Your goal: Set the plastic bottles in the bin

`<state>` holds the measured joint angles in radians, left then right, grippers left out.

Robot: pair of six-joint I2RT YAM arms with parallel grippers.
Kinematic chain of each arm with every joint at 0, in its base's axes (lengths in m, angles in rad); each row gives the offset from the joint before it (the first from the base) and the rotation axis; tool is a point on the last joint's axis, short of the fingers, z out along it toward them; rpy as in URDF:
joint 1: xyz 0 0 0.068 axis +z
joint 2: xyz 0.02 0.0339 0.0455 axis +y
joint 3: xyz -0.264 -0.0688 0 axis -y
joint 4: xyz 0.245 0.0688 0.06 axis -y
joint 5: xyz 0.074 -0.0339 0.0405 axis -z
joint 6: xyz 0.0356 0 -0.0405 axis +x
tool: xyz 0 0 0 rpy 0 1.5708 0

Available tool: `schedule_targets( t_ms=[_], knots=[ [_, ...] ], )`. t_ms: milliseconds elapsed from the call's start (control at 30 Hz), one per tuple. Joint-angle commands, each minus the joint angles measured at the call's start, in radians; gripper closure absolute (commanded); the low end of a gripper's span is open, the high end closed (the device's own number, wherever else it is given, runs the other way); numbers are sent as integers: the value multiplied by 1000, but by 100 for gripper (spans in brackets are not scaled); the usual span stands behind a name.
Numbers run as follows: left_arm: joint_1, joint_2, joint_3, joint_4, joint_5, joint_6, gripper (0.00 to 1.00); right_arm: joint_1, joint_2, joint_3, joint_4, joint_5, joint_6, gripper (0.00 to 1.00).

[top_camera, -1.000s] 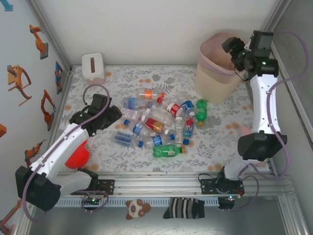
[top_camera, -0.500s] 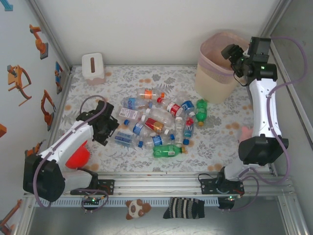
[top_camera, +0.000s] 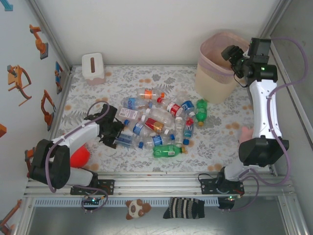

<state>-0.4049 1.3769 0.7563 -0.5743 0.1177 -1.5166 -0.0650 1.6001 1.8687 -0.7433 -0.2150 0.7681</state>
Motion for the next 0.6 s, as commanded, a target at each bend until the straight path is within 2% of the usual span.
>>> schedule_targets(
  t_ms=[0,300,567],
  knots=[
    [3,10,5,9,22,-25,25,-7,-42,-10,21,22,-21,22],
    [5,7,5,1,15,-24,41,-8,-46,-13,21,26,-21,22],
    [7,-45,26,-47,-26,12,44,-8,-52,-9,23,21,-17,23]
  ],
)
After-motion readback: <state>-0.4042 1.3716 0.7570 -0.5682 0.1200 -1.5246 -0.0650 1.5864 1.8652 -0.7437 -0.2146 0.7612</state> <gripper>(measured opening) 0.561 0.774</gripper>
